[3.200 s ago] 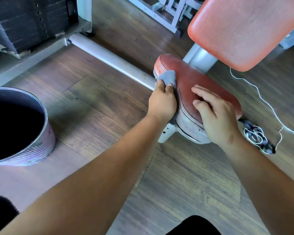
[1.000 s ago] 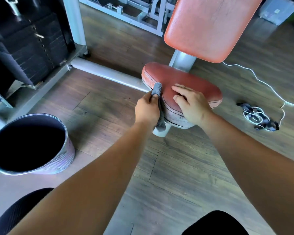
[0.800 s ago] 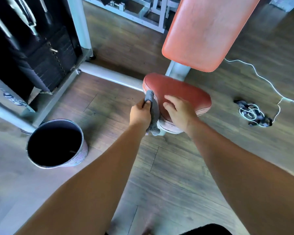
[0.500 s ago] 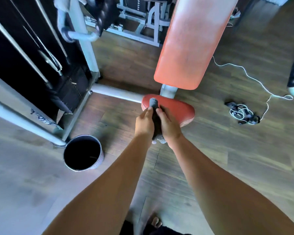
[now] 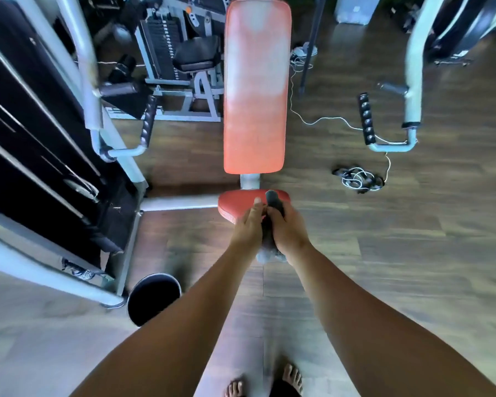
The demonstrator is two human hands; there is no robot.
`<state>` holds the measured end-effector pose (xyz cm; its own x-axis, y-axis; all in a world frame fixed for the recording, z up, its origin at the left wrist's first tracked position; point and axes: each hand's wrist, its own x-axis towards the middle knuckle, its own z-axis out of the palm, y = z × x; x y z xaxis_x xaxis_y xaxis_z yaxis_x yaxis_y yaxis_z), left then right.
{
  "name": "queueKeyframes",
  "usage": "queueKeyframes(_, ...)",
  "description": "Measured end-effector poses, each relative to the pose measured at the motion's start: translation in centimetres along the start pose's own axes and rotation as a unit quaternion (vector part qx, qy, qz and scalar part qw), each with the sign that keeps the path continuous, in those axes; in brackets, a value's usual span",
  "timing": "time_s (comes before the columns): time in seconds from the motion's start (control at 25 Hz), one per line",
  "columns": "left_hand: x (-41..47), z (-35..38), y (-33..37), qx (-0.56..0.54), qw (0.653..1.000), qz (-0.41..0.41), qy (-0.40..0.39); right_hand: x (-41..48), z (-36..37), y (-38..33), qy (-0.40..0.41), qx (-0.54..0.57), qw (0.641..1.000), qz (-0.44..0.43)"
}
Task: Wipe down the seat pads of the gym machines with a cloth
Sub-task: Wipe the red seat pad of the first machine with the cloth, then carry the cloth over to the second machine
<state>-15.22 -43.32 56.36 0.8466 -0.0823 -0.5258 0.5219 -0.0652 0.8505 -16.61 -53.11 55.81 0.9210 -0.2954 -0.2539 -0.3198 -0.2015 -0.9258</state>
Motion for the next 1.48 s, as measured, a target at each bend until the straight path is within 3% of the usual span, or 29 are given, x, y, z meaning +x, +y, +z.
queueKeyframes(0.12,-0.1,1.8,2.1,0.153,0.984,0.071,-0.063,-0.3,-6.0,0.0,0.064,-0.032,0.997,-0.009)
queueKeyframes(0.24,0.3,5.8,4.0,0.316,0.924,0.176,-0.124,-1.1,-13.2,0.7,0.132,-0.067,0.989,-0.009)
queueKeyframes(0.36,0.9,14.1,5.4,0.421,0.847,0.267,-0.185,-2.2,-22.3,1.8,0.188,-0.128,0.974,0.001)
queueKeyframes(0.52,0.1,28.1,7.2,0.541,0.713,0.371,-0.246,-3.2,-35.4,3.7,0.247,-0.17,0.953,0.024)
queueKeyframes(0.76,0.2,48.4,8.9,0.636,0.586,0.437,-0.247,-1.4,-55.2,6.2,0.284,-0.203,0.936,0.044)
queueKeyframes(1.0,4.5,62.7,12.4,0.666,0.557,0.441,-0.228,5.4,-69.5,5.8,0.286,-0.233,0.928,0.046)
queueKeyframes(1.48,28.7,84.5,24.1,0.687,0.542,0.423,-0.234,33.8,-86.4,5.0,0.282,-0.225,0.93,0.064)
